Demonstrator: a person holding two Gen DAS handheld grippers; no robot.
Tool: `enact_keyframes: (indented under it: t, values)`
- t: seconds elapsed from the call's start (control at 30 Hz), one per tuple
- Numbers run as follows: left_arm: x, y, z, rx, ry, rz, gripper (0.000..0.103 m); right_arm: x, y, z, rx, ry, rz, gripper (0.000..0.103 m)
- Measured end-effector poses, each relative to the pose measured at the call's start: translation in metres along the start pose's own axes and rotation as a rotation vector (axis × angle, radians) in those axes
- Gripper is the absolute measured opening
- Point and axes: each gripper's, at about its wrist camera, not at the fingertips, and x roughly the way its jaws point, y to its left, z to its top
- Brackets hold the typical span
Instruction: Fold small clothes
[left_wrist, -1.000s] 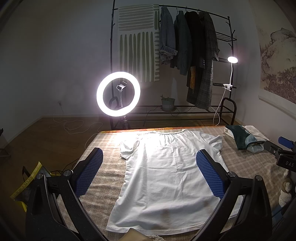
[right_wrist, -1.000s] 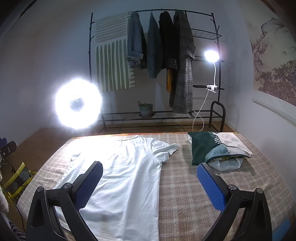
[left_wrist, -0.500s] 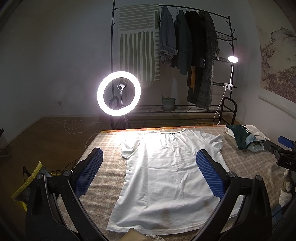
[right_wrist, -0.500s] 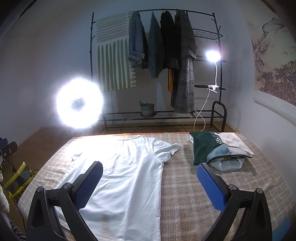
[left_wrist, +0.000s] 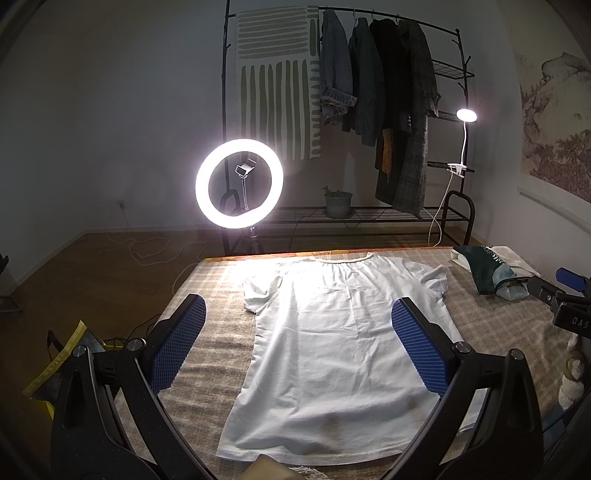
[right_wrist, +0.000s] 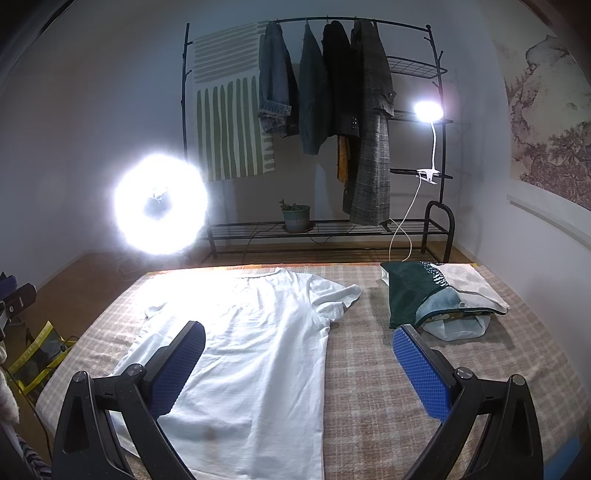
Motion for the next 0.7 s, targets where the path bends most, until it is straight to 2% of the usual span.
enact_keyframes:
  t: [0.4, 0.7]
  values:
    - [0.008, 0.017, -0.010, -0.011, 0.023, 0.033, 0.102, 0.004, 0.009, 0.001, -0.008, 0.001, 0.022, 0.103]
    - [0.019, 0.049, -0.026, -0.067, 0.092, 0.049, 0.102, 0.017, 0.024, 0.006, -0.014, 0.018, 0.069, 0.103]
